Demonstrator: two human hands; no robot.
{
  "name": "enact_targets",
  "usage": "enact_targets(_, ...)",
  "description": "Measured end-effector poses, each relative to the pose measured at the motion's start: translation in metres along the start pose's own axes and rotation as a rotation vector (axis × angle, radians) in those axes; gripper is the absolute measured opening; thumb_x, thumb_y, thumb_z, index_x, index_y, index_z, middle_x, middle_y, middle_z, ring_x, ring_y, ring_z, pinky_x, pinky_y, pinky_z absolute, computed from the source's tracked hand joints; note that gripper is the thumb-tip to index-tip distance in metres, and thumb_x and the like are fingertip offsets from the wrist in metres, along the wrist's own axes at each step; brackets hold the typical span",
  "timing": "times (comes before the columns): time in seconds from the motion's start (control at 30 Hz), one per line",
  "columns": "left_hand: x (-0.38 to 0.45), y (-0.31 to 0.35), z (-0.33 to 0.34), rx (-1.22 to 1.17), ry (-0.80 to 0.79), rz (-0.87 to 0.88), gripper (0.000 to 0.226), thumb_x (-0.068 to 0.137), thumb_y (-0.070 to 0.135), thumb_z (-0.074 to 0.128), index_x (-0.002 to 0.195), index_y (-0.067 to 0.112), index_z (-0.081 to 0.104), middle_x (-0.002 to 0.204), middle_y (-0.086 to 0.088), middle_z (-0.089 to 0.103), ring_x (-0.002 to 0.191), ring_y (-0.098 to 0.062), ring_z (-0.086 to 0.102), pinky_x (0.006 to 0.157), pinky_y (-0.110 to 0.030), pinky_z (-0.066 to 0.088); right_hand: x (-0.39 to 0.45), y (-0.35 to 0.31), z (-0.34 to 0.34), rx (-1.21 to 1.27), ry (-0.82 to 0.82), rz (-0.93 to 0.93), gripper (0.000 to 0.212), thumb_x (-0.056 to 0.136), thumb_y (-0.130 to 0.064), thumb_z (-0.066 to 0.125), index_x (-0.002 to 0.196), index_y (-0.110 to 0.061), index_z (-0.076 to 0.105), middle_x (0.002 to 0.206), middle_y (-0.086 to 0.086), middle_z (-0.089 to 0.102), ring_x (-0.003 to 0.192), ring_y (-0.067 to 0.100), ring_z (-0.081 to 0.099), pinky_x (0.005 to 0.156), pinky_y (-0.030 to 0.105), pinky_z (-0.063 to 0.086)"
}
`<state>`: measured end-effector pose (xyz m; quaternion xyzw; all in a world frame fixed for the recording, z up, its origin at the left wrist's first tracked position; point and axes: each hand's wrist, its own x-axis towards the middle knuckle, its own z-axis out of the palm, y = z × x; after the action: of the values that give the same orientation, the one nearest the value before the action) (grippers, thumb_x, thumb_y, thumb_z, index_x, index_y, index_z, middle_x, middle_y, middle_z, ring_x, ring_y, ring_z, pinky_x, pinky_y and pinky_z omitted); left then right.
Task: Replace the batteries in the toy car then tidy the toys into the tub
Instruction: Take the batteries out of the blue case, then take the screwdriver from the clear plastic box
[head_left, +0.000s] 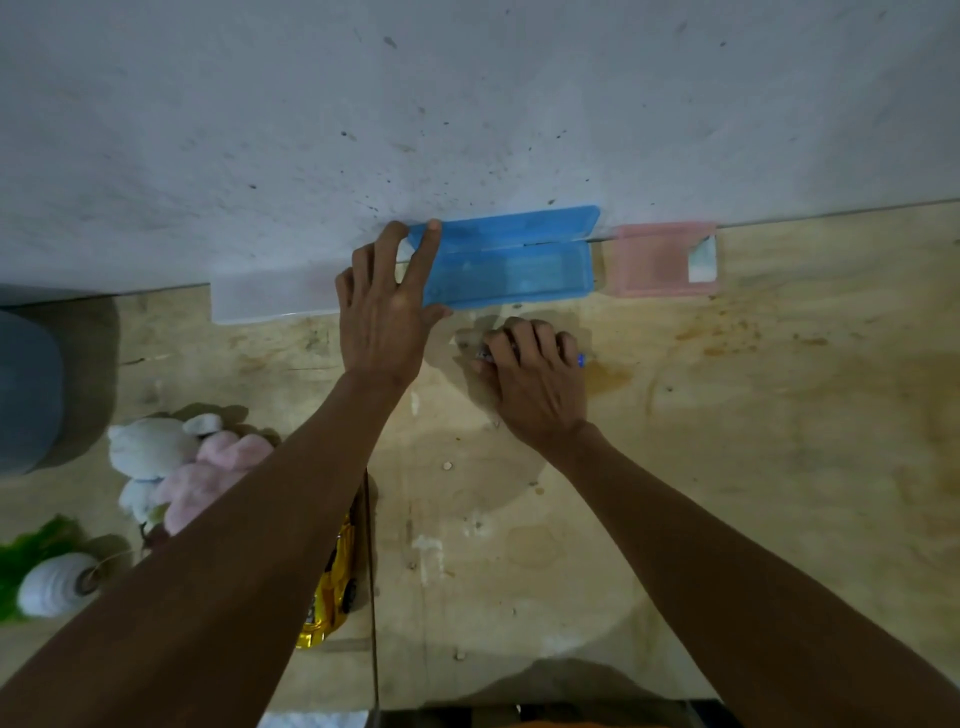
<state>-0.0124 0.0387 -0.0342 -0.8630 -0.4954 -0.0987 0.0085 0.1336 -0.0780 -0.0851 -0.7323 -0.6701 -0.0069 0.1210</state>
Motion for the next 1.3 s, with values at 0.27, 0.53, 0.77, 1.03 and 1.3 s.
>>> enact_targets(0.27, -0.001, 0.0, 0.0, -0.002, 0.008, -0.004, 0.085, 0.078, 0.04, 0.083, 0.151, 0.019, 0.044, 0.143, -0.017, 0.05, 0.116, -0.036, 0.054, 0.088, -0.046, 0.046, 0.031, 0.032, -0.047, 0.232, 0.195, 0.159, 0.037, 0.099, -0.035, 0.055, 0.129, -0.013, 0.057, 0.135, 0.015, 0.056, 0.119, 0.033, 0.052, 0.094, 0.043, 0.04)
enact_targets(0.53, 0.003, 0.01, -0.008, -0.071, -0.021, -0.04, 0.079, 0.072, 0.026, 0.089, 0.141, 0.014, 0.052, 0.141, -0.019, 0.051, 0.122, -0.039, 0.053, 0.094, -0.048, 0.045, 0.056, 0.074, -0.057, 0.093, 0.135, 0.046, 0.049, 0.093, -0.033, 0.064, 0.137, -0.015, 0.053, 0.133, 0.013, 0.054, 0.118, 0.032, 0.045, 0.086, 0.042, 0.044)
enact_targets(0.77, 0.001, 0.008, 0.002, -0.041, -0.051, 0.038, 0.046, 0.076, 0.017, 0.084, 0.118, 0.012, 0.068, 0.122, -0.013, 0.065, 0.11, -0.038, 0.059, 0.093, -0.049, 0.044, 0.048, 0.077, -0.042, 0.133, 0.084, 0.005, 0.03, 0.09, -0.033, 0.068, 0.114, -0.015, 0.069, 0.116, 0.01, 0.062, 0.111, 0.03, 0.049, 0.079, 0.044, 0.05)
enact_targets(1.03, -0.001, 0.01, 0.009, -0.05, -0.119, 0.086, 0.034, 0.08, 0.01, 0.083, 0.113, 0.004, 0.074, 0.118, -0.019, 0.067, 0.109, -0.044, 0.063, 0.091, -0.052, 0.054, 0.041, 0.068, -0.024, 0.023, 0.096, -0.002, 0.034, 0.089, -0.03, 0.07, 0.119, -0.014, 0.07, 0.124, 0.013, 0.065, 0.117, 0.037, 0.055, 0.085, 0.045, 0.052)
enact_targets(1.3, 0.003, 0.021, -0.004, -0.099, -0.297, 0.01, 0.045, 0.091, 0.012, 0.07, 0.136, 0.009, 0.062, 0.145, -0.014, 0.052, 0.134, -0.038, 0.045, 0.11, -0.049, 0.04, 0.049, 0.053, -0.04, -0.031, -0.058, 0.116, 0.03, 0.087, -0.025, 0.071, 0.113, -0.012, 0.072, 0.124, 0.013, 0.062, 0.116, 0.038, 0.056, 0.091, 0.048, 0.047)
